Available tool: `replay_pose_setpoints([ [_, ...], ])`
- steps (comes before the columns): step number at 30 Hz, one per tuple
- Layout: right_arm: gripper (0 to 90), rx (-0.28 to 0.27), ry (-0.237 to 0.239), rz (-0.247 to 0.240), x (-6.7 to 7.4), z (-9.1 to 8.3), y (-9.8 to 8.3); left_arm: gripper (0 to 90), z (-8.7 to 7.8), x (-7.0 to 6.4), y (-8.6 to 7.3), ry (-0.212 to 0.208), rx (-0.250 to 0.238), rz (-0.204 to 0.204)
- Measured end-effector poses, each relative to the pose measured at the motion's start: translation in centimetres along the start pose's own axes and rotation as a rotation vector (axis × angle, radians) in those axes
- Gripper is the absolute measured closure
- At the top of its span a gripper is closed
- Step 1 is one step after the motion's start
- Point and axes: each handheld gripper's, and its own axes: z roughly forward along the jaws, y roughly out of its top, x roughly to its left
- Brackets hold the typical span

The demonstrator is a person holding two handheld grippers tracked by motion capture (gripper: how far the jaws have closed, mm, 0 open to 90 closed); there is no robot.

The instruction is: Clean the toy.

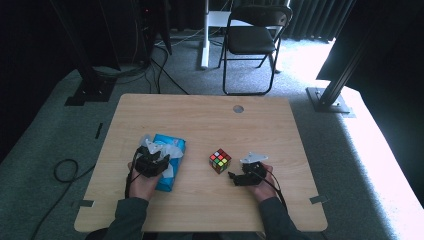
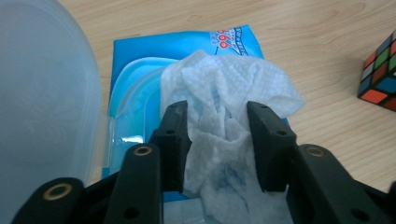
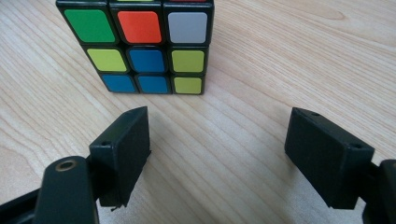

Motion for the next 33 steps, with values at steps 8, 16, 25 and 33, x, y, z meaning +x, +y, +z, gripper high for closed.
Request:
replay_pose_setpoints([
  [8,22.0,0.001,0.007,-0.005,0.0,0.1,0.1,84.3,-0.4,-0.3,0.2,-0.011,-0.014,0.012],
  [16,22.7,-0.001,0.005,-0.005,0.0,0.1,0.1,87.2,-0.9,-0.9,0.7,-0.041,-0.04,0.02],
  [25,22.7,-0.001,0.005,-0.004,0.0,0.1,0.1,87.4,-1.2,-2.8,1.1,-0.153,-0.07,0.051],
  [33,22.7,-0.001,0.005,-0.002,0.0,0.1,0.1,87.0,-1.0,-4.6,1.7,-0.122,-0.082,0.105],
])
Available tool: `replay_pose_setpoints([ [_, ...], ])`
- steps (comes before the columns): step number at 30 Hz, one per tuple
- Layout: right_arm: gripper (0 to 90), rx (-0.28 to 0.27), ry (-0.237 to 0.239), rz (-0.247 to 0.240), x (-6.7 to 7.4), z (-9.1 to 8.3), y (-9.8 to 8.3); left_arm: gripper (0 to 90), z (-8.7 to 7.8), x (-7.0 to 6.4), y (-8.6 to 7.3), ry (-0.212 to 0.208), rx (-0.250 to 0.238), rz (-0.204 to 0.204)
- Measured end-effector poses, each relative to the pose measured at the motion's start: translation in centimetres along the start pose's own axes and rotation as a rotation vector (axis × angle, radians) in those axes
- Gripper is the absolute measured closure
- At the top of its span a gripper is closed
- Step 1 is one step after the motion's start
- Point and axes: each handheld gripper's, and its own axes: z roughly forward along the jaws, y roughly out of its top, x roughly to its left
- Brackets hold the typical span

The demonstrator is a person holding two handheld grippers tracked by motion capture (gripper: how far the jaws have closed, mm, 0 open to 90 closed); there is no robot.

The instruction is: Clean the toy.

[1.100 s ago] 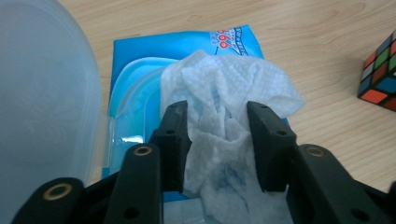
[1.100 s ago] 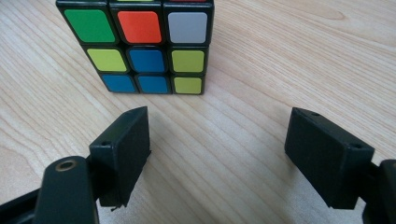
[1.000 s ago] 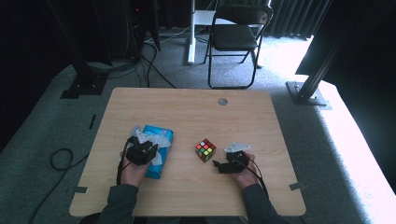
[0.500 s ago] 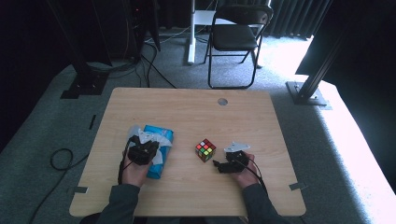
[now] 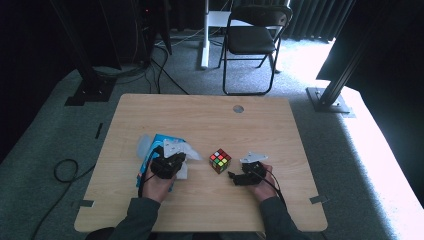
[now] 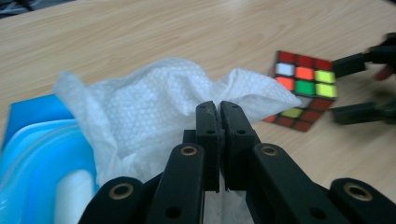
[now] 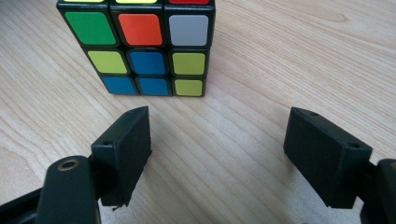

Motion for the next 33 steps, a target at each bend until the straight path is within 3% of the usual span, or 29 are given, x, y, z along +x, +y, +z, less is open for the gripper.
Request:
replay_pose_setpoints([
  [5,22.7,0.0,0.0,-0.002,0.0,0.0,0.0,83.8,0.1,1.3,-1.0,0.088,0.004,-0.021],
  [7,22.7,0.0,0.0,-0.002,0.0,0.0,0.0,80.3,0.1,1.6,-1.2,0.097,0.007,-0.023],
  [8,22.8,0.001,0.0,-0.002,0.0,0.0,0.0,75.3,0.2,2.0,-1.6,0.135,0.005,-0.023],
  [10,22.7,0.0,-0.001,-0.003,0.0,0.0,0.0,68.0,0.2,2.3,-1.9,0.149,0.007,-0.021],
  [11,22.8,0.001,-0.001,0.0,0.0,0.0,0.0,63.2,0.2,2.4,-2.0,0.178,0.004,-0.013],
  [15,22.7,0.001,-0.001,0.0,0.0,0.0,0.0,51.6,0.5,2.5,-2.2,0.209,0.013,-0.011],
  [21,22.7,0.0,0.0,0.0,0.0,0.0,0.0,49.0,1.0,3.3,-2.3,0.196,0.044,-0.041],
  [28,22.7,0.001,0.0,-0.001,0.0,0.0,0.0,67.9,1.0,3.8,-2.1,0.115,0.059,-0.077],
  [33,22.7,0.0,0.0,-0.001,0.0,0.0,0.0,79.6,0.8,3.9,-2.0,0.089,0.059,-0.097],
])
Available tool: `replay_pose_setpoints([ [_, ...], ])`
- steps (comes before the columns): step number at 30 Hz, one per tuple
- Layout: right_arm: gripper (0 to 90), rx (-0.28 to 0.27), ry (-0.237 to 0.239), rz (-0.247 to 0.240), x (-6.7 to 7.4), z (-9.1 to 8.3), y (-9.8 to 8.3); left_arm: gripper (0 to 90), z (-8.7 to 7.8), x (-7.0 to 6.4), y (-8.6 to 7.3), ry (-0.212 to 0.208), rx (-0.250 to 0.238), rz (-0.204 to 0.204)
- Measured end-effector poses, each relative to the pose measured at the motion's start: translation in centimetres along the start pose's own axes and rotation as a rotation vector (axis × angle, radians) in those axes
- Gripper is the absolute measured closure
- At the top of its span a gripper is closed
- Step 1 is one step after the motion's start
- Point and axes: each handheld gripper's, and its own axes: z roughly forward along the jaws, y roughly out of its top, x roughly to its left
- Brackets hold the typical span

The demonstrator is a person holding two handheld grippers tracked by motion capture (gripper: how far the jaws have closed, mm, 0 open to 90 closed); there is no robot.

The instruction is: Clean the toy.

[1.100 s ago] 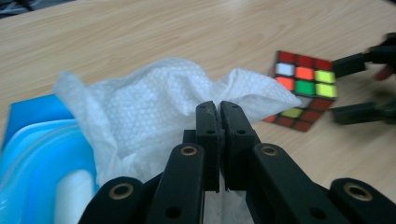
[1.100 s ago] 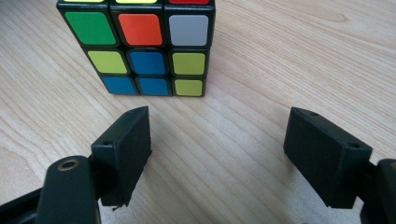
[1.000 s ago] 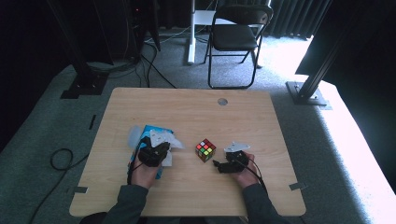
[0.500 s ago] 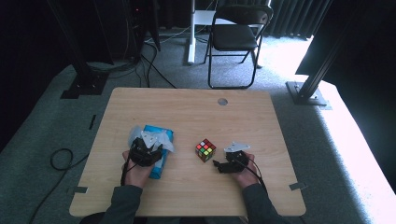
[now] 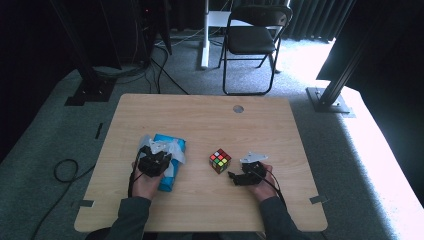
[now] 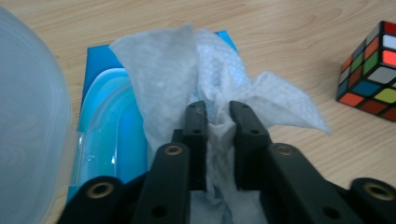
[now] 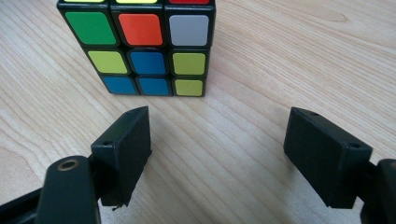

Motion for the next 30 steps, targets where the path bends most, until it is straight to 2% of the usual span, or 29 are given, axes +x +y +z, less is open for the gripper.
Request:
replay_pose_setpoints([
  [6,22.7,0.004,0.003,-0.005,0.0,0.0,0.1,84.6,-0.4,-0.1,0.1,0.002,-0.007,0.002],
  [12,26.8,0.018,-0.003,0.0,0.0,-0.1,0.3,85.1,-0.9,-1.2,0.4,-0.04,-0.031,0.035],
  [15,26.8,0.02,-0.004,0.005,0.0,-0.1,0.3,85.1,-1.2,-1.9,0.6,-0.078,-0.051,0.054],
  [19,26.8,0.021,-0.004,0.002,0.0,-0.1,0.3,84.5,-1.3,-2.3,0.8,-0.085,-0.05,0.067],
  [23,26.8,0.022,-0.004,0.001,0.0,-0.1,0.3,79.9,-0.4,-1.6,0.3,-0.017,-0.031,0.057],
  [26,26.7,0.022,-0.003,0.0,0.0,-0.1,0.3,71.4,-0.1,-1.3,-0.1,0.031,-0.03,0.062],
  [28,26.7,0.023,-0.003,0.001,0.0,-0.1,0.3,68.7,-0.1,-1.3,-0.1,0.031,-0.03,0.062],
  [29,26.7,0.022,-0.003,0.001,0.0,-0.1,0.3,60.3,0.0,-1.2,-0.2,0.065,-0.036,0.068],
  [30,26.7,0.022,-0.003,0.001,0.0,-0.1,0.3,60.3,0.0,-1.1,-0.2,0.079,-0.035,0.074],
])
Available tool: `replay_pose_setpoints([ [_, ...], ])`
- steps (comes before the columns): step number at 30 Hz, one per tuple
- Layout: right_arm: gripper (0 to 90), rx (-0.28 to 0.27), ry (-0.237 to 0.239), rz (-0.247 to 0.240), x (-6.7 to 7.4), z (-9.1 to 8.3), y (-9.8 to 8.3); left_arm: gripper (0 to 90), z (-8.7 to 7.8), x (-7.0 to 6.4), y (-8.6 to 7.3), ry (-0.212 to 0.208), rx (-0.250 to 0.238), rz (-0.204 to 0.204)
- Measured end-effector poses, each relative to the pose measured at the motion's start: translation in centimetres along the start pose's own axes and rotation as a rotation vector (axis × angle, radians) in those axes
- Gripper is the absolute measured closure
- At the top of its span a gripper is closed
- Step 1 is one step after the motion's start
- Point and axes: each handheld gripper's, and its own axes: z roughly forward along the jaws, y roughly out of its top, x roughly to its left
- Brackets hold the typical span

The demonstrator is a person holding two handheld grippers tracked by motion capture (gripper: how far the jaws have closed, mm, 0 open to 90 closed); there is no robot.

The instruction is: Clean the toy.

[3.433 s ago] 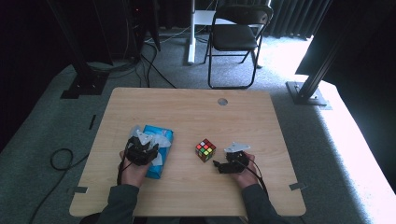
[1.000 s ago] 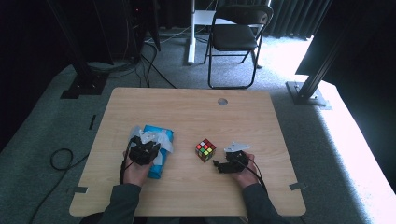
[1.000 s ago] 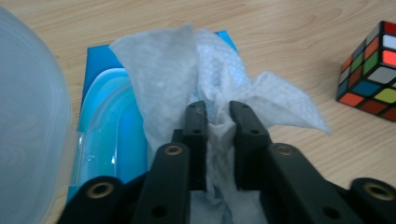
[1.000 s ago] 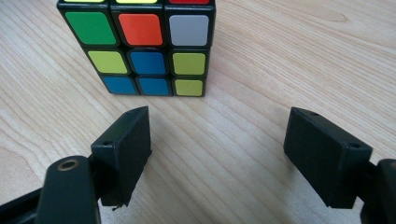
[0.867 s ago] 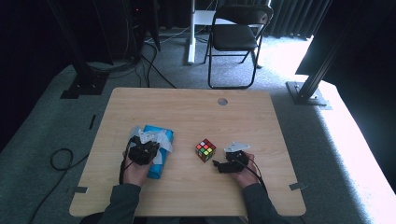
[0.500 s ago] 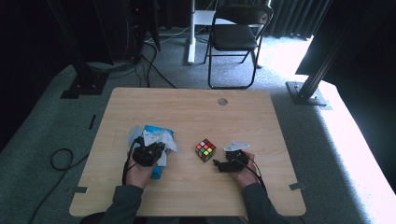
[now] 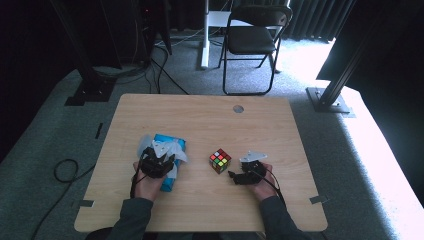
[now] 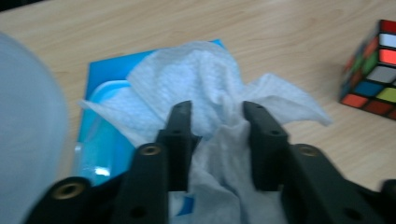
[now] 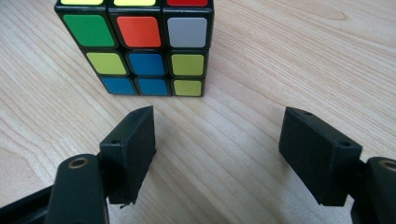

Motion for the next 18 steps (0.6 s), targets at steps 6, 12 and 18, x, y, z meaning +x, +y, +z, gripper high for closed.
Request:
replay_pose_setpoints([
  [6,26.6,-0.002,0.001,-0.002,0.0,0.0,-0.02,48.8,0.38,0.73,-0.13,-0.001,0.02,-0.045],
  [12,26.6,0.0,0.001,-0.002,0.0,-0.01,-0.01,59.0,0.45,0.92,-0.11,-0.046,0.031,-0.059],
  [18,26.8,0.001,0.007,0.004,0.04,0.0,0.06,74.2,0.3,0.48,0.11,-0.063,0.04,-0.031],
])
